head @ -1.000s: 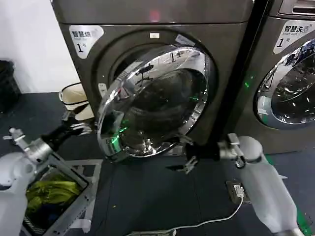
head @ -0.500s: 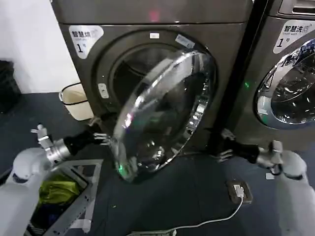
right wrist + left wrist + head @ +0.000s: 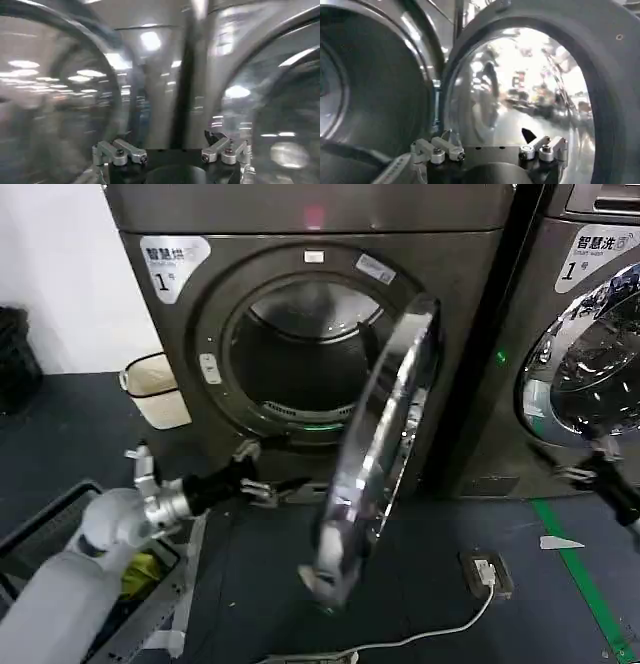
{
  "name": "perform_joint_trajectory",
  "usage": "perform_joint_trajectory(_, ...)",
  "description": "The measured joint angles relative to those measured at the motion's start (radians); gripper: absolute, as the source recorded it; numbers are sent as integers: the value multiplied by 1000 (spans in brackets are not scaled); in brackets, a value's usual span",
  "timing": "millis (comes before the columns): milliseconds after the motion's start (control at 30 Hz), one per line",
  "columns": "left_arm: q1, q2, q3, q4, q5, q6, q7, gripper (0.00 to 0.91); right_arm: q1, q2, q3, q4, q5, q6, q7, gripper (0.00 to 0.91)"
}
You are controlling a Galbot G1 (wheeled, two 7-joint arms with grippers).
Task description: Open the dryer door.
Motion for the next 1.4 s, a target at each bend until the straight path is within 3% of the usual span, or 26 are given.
perform_joint_trajectory(400,-155,-82,250,45,24,-22,-16,907,-169,14,265,144,-8,-124,512,907)
perform_joint_trajectory(600,-252,-152,386,103,40,-34,-37,907,-222,13,380,192,-41,-170,579,907)
perform_joint_trajectory(1033,-467,-342,656,280,100,-69,-75,907,-310,14,552,287,-93,-209,687,907)
perform_joint_trajectory(1400,-569,-501,751,428,120,-85,-198,907,-345,-18,678,250,-88,-218,785,907)
